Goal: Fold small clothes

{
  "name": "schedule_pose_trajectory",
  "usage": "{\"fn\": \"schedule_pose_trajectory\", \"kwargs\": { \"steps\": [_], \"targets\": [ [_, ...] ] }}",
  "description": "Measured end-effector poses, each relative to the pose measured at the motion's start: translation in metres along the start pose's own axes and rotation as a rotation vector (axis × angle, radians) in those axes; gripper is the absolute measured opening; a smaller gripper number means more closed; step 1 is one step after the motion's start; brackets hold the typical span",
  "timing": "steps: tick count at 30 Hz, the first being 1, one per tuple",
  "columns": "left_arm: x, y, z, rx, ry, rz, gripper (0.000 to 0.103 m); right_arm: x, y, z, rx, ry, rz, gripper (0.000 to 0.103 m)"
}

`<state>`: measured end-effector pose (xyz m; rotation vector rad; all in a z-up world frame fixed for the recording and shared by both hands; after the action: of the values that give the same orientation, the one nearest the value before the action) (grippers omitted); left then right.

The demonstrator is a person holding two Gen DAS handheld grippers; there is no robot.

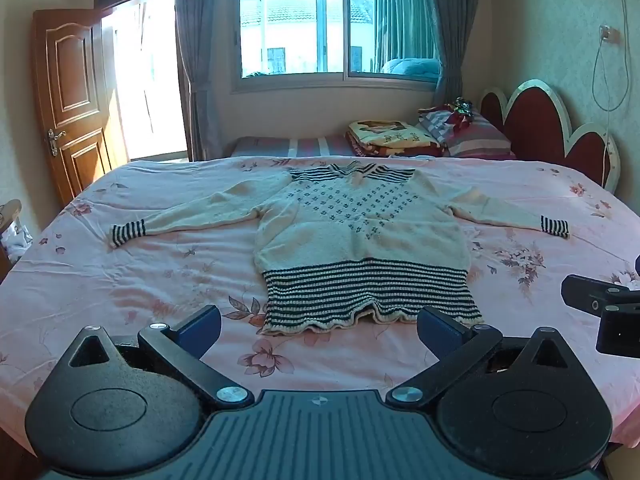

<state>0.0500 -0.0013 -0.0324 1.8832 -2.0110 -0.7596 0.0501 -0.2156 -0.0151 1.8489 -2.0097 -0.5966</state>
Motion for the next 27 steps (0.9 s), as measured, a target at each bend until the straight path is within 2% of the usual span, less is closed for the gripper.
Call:
{"fn": "schedule_pose_trajectory", "kwargs": {
  "steps": [4,14,27],
  "targets": [
    [-0.006,0.000,0.000,-0.003,0.019,0.025,0.103,0.001,-0.001,0.001,0.001,-0.005,-0.006,0.102],
    [0.009,0.007,0.002,0.000,0.004,-0.008,0.103,0.001,0.000,0.004,-0.006,-0.006,0.001,0.102],
    [0.016,0.006,-0.002,0.004,0.001,0.006,0.103,0.017,0.000,0.007,-0.016,-0.035,0.008,0.102]
  ]
}}
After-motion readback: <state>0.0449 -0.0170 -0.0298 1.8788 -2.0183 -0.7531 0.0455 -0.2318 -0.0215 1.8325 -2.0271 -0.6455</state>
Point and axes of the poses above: each gripper's, at about its wrist camera, not at the fingertips, and y roughly against the way its jaws point, x to its right, z to its underside, the point moved 6 cm from there along -y, roughly the way its jaws point, and after that the axes turned 8 degrees about -y, right-handed, at the moved point
